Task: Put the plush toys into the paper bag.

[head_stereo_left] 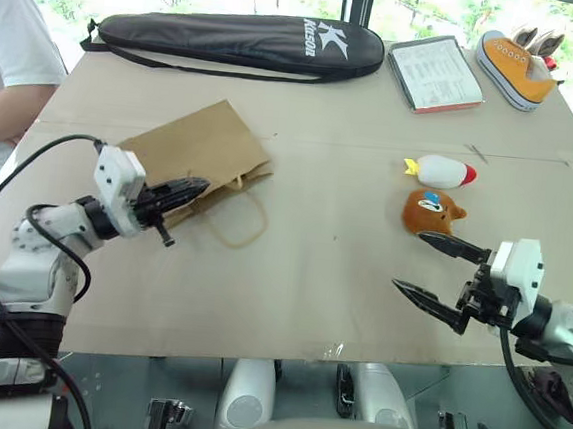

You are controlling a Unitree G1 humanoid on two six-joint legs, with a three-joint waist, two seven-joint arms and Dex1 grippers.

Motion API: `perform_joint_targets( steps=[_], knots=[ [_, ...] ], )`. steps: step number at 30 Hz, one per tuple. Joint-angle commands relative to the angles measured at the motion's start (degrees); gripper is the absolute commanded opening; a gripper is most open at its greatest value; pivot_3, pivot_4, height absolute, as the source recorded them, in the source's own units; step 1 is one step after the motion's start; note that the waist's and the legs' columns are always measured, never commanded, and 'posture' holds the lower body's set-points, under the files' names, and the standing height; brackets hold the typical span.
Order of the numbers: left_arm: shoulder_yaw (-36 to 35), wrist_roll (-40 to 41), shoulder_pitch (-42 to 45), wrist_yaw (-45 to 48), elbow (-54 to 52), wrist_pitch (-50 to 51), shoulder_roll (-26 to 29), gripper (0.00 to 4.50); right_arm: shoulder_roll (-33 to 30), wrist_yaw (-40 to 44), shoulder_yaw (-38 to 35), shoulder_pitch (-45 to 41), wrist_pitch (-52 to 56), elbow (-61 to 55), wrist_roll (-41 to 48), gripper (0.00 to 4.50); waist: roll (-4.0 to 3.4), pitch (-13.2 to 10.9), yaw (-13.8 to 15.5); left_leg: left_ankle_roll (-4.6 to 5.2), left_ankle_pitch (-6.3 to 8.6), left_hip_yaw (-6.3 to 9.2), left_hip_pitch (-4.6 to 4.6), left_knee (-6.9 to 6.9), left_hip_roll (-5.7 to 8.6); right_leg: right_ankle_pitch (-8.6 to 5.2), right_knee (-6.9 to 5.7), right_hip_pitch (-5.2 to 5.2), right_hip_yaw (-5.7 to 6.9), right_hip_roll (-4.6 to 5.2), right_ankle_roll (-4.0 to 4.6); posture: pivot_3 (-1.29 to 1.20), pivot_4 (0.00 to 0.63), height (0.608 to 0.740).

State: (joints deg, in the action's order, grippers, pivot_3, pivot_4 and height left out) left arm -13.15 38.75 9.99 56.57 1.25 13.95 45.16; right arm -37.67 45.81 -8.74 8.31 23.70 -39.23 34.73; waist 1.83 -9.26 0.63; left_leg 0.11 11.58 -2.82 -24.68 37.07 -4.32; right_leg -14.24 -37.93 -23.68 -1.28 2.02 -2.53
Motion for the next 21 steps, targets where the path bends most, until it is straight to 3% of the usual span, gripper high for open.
perform_joint_targets(
  steps=[1, 4, 5, 12, 21],
  knots=[
    [-1.29, 9.81, 0.93, -5.78, -9.55, 12.95, -1.94, 0.00, 1.59, -2.30, 2.80, -3.66, -0.11, 0.02, -0.83, 1.94, 0.00, 0.00, -0.02, 0.00, 0.00, 0.00, 0.01, 0.01, 0.00, 0.00, 0.00, 0.01, -0.01, 0.00, 0.00, 0.00, 0.150, 0.740],
    [-0.62, 13.56, 2.03, -9.26, -13.29, 18.67, -4.61, 0.00, 3.01, -3.67, 7.33, -8.36, -0.67, 2.52, -4.69, 0.37, 0.00, 0.00, 0.00, 0.00, 0.00, 0.04, 0.01, 0.05, 0.01, 0.01, 0.00, 0.05, -0.01, -0.05, 0.01, 0.00, 0.150, 0.740],
    [-0.39, 14.51, 2.60, -10.38, -14.03, 20.13, -5.63, 0.00, 3.92, -4.50, 8.86, -10.65, -0.55, 3.72, -5.73, 0.09, 0.00, 0.00, 0.00, 0.00, 0.00, 0.04, 0.00, 0.06, 0.01, 0.02, -0.01, 0.05, -0.01, -0.05, 0.02, 0.00, 0.150, 0.740],
    [-0.95, 24.10, 6.59, -17.32, -16.72, 29.98, -11.82, 0.00, 15.14, -8.88, 22.34, -30.70, 1.18, 18.36, -14.97, 0.09, -0.02, -0.01, -0.69, 0.01, -0.01, 0.16, 0.01, 0.14, 0.00, 0.13, -0.06, 0.06, -0.04, -0.20, 0.16, 0.00, 0.150, 0.740],
    [-1.49, 31.05, 6.95, -19.69, -20.40, 34.53, -13.38, 0.00, 22.86, -4.56, 30.51, -40.98, -5.76, 38.75, -23.02, 0.09, -0.02, -0.02, -0.94, 0.01, -0.01, 0.20, -0.06, 0.08, 0.02, 0.24, -0.03, 0.05, -0.01, -0.19, -0.03, 0.00, 0.150, 0.740]
  ],
)
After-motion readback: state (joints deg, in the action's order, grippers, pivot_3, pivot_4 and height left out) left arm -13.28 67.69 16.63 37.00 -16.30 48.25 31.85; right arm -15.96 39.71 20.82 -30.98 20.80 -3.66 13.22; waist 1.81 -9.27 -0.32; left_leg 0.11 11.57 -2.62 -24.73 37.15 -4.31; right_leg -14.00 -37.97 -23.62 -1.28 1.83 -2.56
